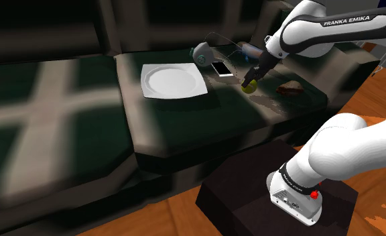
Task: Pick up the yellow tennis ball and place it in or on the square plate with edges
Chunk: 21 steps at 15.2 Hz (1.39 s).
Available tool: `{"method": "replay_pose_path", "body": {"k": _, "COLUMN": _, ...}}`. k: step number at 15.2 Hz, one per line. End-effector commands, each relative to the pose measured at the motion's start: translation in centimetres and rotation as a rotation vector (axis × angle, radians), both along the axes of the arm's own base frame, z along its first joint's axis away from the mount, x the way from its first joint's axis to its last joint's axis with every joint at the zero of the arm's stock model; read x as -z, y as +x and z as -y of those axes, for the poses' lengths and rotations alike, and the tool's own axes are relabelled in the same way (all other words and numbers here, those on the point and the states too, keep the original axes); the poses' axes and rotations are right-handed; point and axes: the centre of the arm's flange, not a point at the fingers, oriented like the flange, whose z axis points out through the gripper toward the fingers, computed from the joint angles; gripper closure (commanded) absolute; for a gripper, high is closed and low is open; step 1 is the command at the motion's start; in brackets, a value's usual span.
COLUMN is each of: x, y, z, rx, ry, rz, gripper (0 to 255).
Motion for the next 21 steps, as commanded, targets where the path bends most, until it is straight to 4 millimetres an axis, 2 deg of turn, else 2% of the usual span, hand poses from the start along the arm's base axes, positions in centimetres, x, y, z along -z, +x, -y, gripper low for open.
{"method": "replay_pose_path", "body": {"k": 1, "x": 0.0, "y": 0.0, "z": 0.0, "rx": 0.000, "ry": 0.000, "rz": 0.000, "gripper": 255}}
{"method": "replay_pose_path", "body": {"k": 8, "x": 0.0, "y": 0.0, "z": 0.0, "rx": 0.000, "ry": 0.000, "rz": 0.000, "gripper": 255}}
{"method": "replay_pose_path", "body": {"k": 21, "x": -6.9, "y": 0.0, "z": 0.0, "rx": 0.000, "ry": 0.000, "rz": 0.000, "gripper": 255}}
